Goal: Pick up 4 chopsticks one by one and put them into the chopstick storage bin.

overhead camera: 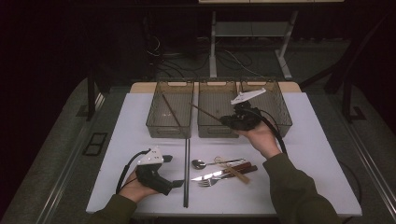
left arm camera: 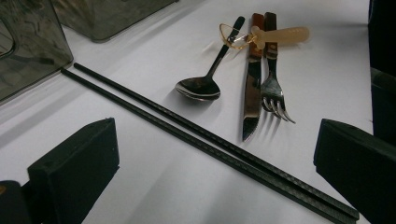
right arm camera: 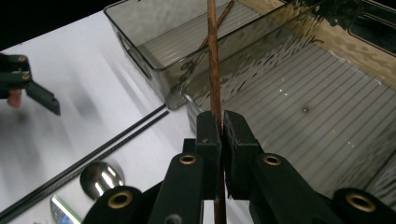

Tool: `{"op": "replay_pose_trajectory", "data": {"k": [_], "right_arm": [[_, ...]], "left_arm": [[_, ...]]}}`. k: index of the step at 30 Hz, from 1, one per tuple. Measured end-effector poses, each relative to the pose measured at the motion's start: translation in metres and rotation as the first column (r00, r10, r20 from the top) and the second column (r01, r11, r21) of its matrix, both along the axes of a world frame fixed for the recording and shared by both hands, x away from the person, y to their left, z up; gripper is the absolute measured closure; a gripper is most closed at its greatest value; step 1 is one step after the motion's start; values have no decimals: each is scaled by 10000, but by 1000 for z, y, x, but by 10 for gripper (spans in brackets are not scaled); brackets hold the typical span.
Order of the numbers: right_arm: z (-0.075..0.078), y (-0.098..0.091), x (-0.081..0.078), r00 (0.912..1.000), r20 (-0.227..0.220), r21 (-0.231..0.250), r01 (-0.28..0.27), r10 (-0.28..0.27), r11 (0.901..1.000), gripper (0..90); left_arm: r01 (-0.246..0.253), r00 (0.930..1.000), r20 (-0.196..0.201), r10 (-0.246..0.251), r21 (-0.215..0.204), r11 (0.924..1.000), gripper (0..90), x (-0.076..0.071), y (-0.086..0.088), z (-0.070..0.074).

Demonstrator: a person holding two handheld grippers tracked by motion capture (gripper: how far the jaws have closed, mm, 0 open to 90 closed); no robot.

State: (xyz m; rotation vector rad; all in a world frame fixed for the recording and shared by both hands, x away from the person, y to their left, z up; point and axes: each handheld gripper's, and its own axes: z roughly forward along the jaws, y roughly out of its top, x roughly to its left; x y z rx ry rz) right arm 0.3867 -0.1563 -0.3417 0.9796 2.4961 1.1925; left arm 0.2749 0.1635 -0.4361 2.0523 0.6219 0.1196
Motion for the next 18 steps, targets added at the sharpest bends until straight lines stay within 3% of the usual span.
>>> {"op": "replay_pose_trajectory", "data": {"k": [12, 18], "right_arm": [[3, 28, 23, 9995, -192, -111, 232, -234, 9997, 856], [5, 46, 34, 9991, -255, -258, 327, -333, 9991, 856]], "left_arm": [[114, 9999, 17, -114, 74, 9999, 0, 0, 0, 1], [90, 9999, 58, -90, -80, 9999, 0, 0, 0, 0]]}}
